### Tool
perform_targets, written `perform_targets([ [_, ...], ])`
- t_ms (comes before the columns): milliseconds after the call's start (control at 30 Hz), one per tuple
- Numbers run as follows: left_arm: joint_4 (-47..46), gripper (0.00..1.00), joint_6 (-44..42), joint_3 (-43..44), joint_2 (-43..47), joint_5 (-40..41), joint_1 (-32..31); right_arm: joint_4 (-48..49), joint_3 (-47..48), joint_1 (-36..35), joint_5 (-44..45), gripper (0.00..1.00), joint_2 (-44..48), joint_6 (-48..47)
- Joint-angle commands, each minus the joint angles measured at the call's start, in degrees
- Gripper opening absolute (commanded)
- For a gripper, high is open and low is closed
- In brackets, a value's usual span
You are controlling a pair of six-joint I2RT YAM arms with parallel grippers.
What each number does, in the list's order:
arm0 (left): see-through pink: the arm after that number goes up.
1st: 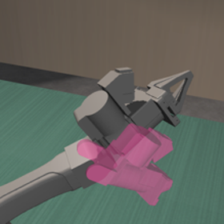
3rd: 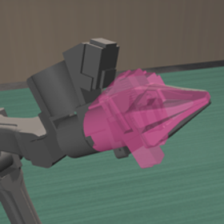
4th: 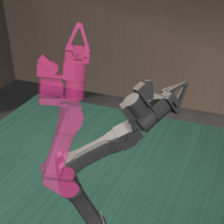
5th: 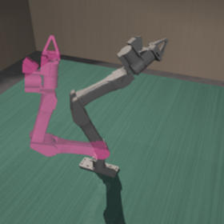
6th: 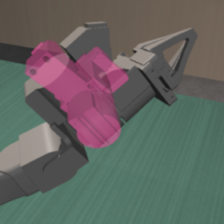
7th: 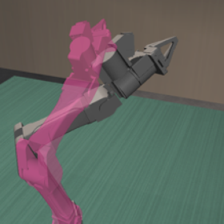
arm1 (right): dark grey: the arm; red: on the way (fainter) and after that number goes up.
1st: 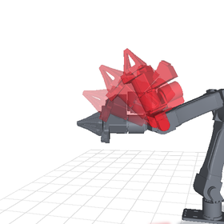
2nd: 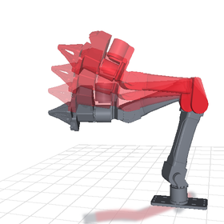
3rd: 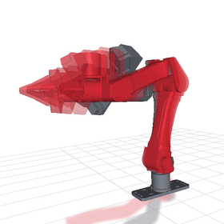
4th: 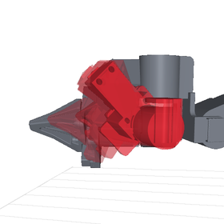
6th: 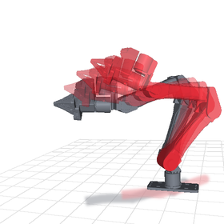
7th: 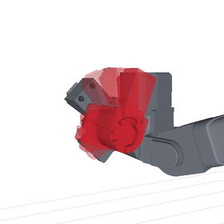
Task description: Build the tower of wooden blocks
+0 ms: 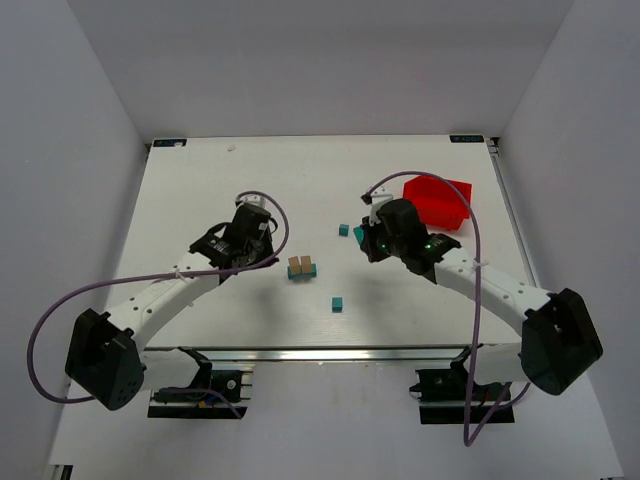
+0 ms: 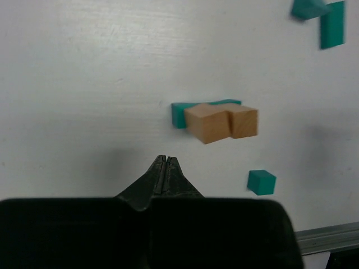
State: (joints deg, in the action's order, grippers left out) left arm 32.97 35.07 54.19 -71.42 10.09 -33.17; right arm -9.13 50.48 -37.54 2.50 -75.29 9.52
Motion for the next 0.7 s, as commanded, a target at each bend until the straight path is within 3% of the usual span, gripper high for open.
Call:
perform_targets([
  [0,0.26,0.00,8.17,-3.73,1.81,2.22,-0.05,2.97,1.55,-1.48,-1.98,0.00,-1.61,3.14],
  [667,-13.98,0.00,1.23,-4.54,-9.35,1.61,0.03,4.64,10.07,-6.84,-6.28,0.00,-17.61,1.12],
])
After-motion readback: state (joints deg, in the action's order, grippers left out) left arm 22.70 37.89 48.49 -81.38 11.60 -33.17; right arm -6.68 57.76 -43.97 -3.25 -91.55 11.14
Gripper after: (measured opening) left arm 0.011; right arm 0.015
